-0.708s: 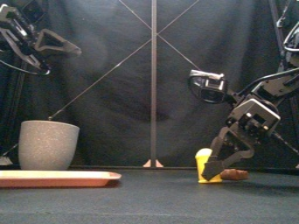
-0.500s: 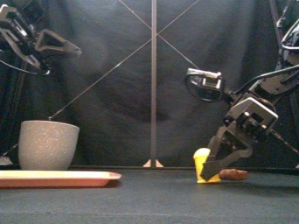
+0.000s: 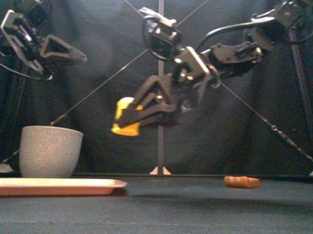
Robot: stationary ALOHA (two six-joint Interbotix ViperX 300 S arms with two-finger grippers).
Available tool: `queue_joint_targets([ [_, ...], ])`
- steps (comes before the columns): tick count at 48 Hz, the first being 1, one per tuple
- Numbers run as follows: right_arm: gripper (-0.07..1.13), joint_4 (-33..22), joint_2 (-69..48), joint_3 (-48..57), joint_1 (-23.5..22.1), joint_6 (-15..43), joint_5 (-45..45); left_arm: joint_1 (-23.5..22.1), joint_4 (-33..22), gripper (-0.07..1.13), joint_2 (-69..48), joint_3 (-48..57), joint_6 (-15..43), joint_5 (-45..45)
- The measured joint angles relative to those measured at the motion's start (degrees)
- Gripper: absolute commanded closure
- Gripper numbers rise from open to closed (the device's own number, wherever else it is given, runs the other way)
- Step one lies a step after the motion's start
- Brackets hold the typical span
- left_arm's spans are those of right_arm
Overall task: Pick the yellow can then place it on the pink plate
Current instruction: Place yellow can on the pink plate
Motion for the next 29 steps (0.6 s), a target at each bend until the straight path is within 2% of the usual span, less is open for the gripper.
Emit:
queue_joint_targets([
  [14,0.41,-0.4,12.6,-15.1,-1.1,-0.1,5.1,1.4,0.0,1.06,0.0,0.0,0.0,0.0],
  [29,0.39,-0.2,17.0,-21.1,-2.6,0.3,7.5,1.5,0.3,1.06,0.0,0.0,0.0,0.0],
])
